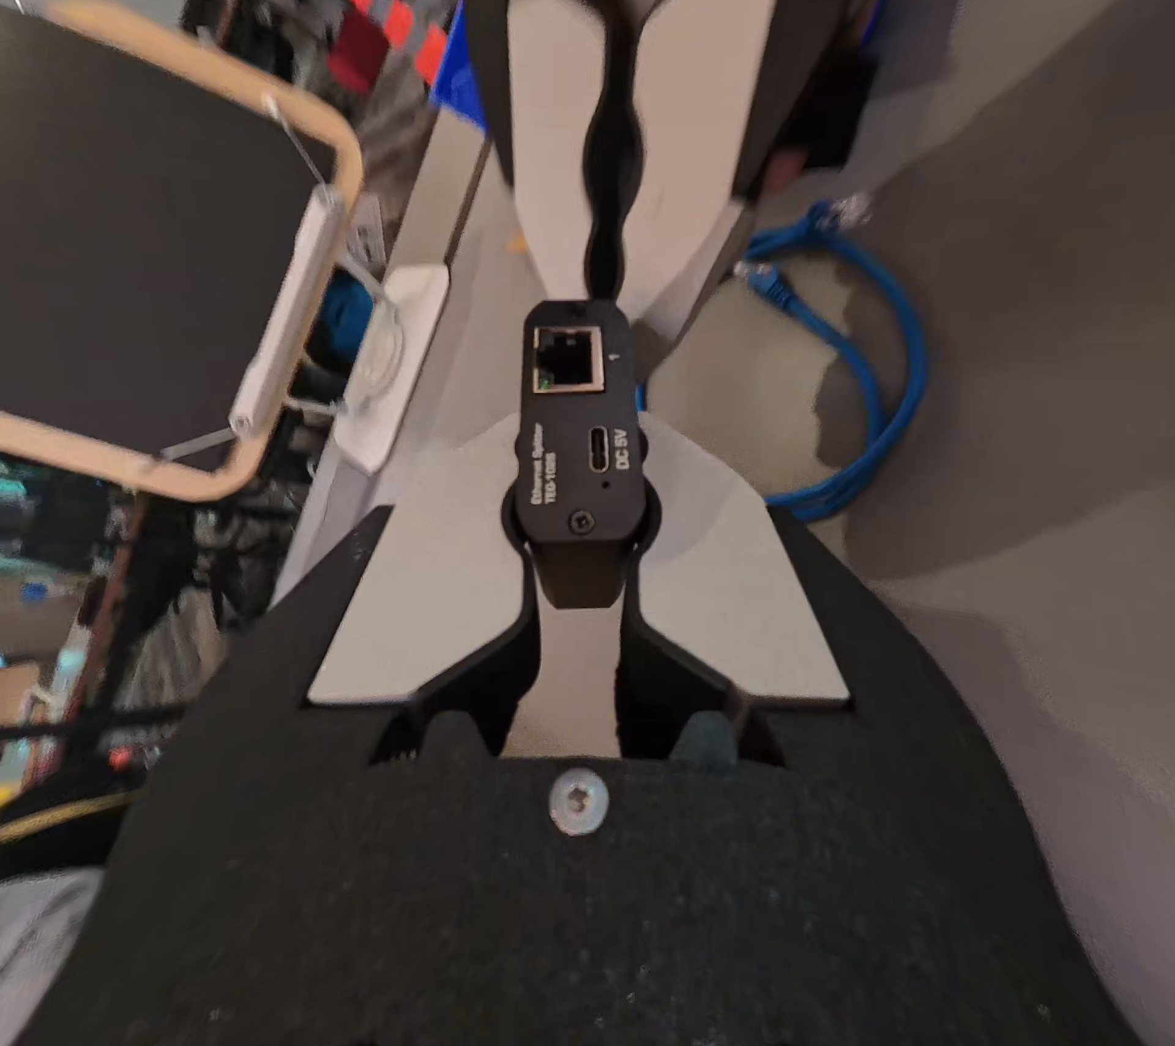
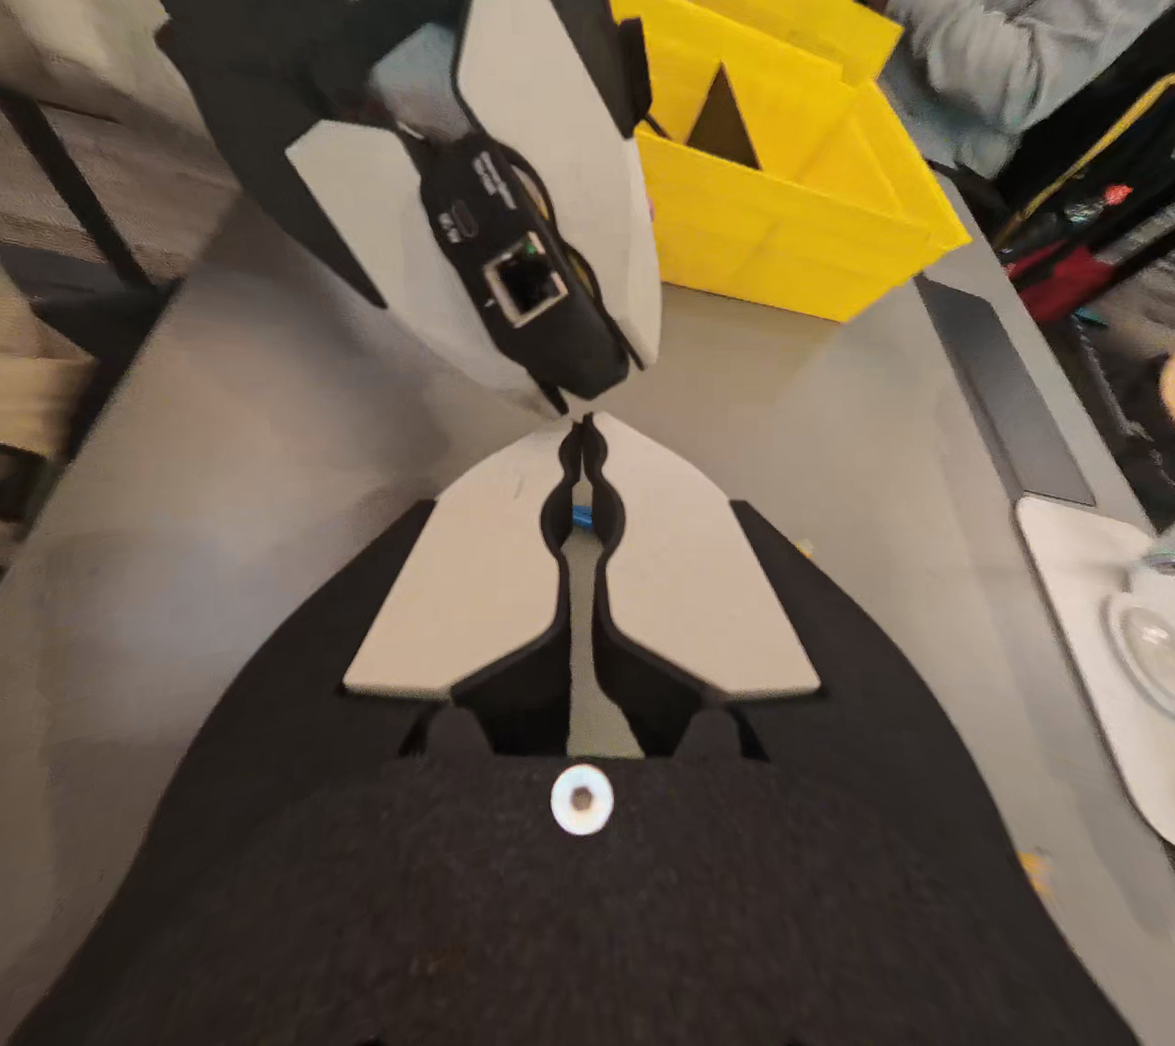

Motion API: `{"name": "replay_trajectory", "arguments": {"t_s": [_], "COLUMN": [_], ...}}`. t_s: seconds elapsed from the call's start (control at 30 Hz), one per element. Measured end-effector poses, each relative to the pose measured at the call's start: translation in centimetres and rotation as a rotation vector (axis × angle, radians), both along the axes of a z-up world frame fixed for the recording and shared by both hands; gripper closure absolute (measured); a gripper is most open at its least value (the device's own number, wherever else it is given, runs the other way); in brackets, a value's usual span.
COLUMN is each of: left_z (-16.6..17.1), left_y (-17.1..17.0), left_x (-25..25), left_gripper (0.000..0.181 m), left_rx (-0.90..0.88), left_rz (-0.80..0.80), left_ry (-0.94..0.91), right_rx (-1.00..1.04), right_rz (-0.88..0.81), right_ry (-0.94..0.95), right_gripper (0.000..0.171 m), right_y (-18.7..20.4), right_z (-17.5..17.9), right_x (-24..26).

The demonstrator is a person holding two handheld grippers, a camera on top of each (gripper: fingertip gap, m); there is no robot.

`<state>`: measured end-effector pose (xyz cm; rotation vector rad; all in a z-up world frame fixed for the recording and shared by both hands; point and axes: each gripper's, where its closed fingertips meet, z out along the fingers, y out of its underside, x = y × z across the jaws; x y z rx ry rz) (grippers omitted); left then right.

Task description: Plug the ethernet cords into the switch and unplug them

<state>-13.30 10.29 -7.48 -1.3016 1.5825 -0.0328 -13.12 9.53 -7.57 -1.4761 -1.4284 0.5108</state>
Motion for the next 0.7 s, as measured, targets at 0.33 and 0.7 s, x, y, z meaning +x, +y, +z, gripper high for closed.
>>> {"name": "replay_trajectory", "arguments": {"t_s": [0.33, 0.7], "left_z": [-3.0, -2.5], "left_y": [1.8, 4.2], "left_x": [-1.7, -3.4], "left_gripper": [0.156, 0.156], "left_rx": [-0.049, 0.112], "left_rz": [0.108, 0.327], "left_ry": [0.102, 0.149], "right_rx": [0.015, -0.660], "right_rz": [-0.013, -0.282], "right_ry": [0.039, 0.504], "right_gripper": [0.129, 0.117], "right_y": [-0.3, 1.0], "right_z": [1.5, -0.7], "right_x": [-2.9, -3.8]}}
